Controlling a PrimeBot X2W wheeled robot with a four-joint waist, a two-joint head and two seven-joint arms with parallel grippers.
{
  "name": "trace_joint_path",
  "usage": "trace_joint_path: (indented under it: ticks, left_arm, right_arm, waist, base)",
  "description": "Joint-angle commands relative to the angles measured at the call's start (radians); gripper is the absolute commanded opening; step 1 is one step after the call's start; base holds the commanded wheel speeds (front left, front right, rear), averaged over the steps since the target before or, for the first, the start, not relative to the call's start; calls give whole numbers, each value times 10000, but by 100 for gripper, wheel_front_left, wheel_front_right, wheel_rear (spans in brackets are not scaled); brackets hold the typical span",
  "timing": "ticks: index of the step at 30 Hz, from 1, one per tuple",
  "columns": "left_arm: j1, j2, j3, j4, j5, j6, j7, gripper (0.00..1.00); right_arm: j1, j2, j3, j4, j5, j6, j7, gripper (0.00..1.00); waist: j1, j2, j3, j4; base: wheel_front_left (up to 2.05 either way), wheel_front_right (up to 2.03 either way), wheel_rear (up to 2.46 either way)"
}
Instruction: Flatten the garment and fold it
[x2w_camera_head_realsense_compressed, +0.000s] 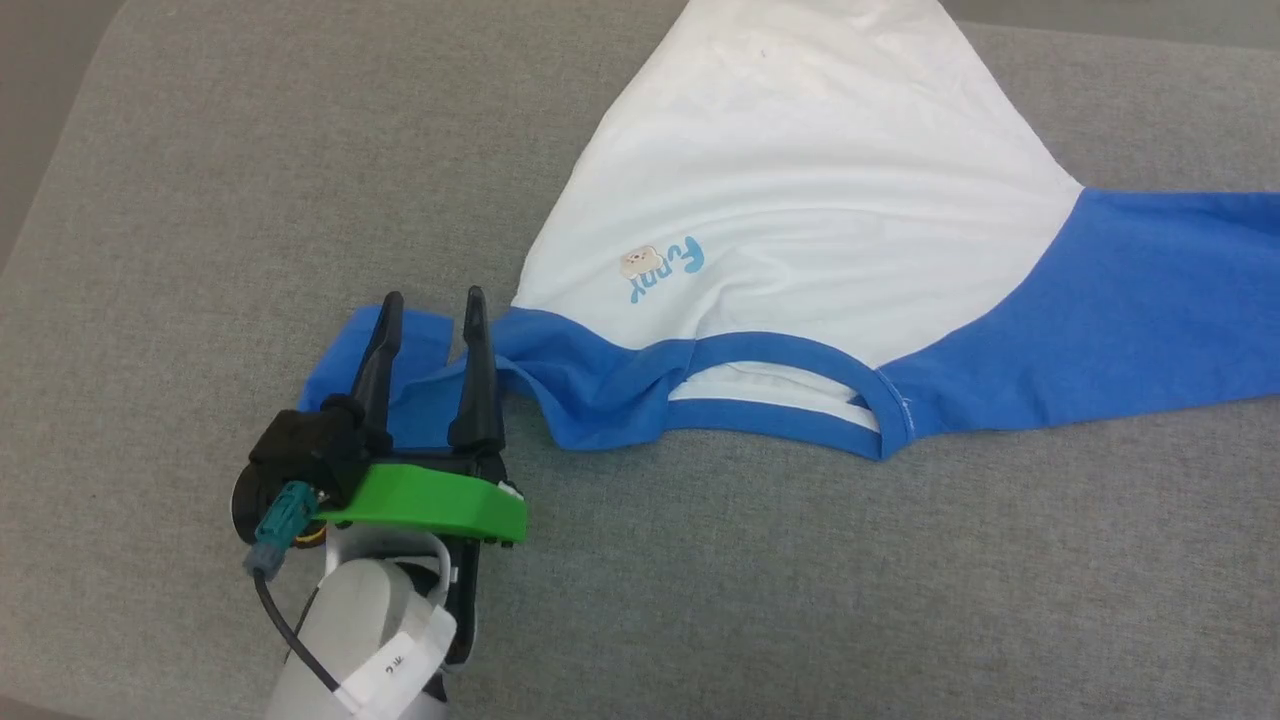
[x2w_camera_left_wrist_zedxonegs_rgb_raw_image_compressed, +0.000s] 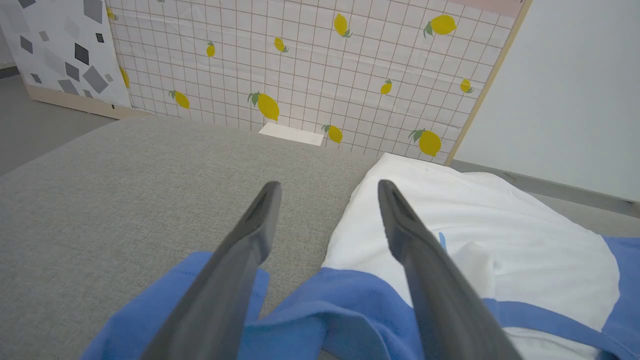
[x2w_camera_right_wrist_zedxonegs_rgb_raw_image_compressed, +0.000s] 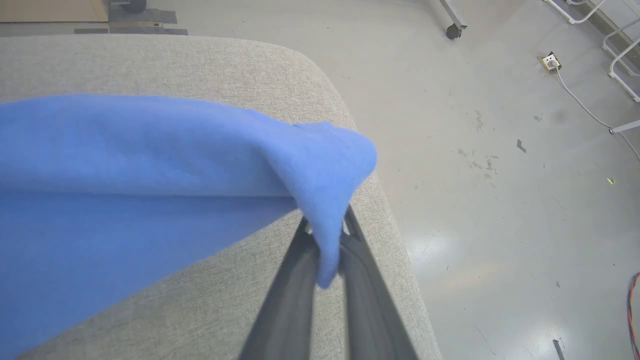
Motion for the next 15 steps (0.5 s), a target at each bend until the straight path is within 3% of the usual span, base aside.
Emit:
trace_joint_path:
  ticks: [1, 8, 15]
  left_arm:
    - [-83, 30, 22, 4, 121, 23, -46, 100]
    - [40, 60, -63, 244, 49, -10, -32, 100]
    - [349, 250, 28, 345, -78, 19, 100, 100]
  right_arm:
    - [-139, 154, -5, 35, -102, -17, -132, 100]
    - [37, 829, 818, -477, 535, -17, -759, 100]
    - [1278, 2362, 2191, -2469, 1904, -17, -1776, 100]
  waist:
    - [-1, -1, -104, -59]
    - [-1, -1, -791, -174]
    - [-1, -1, -1556, -441]
  base:
    - [0, 0, 0]
    - [0, 0, 0]
    - [0, 0, 0]
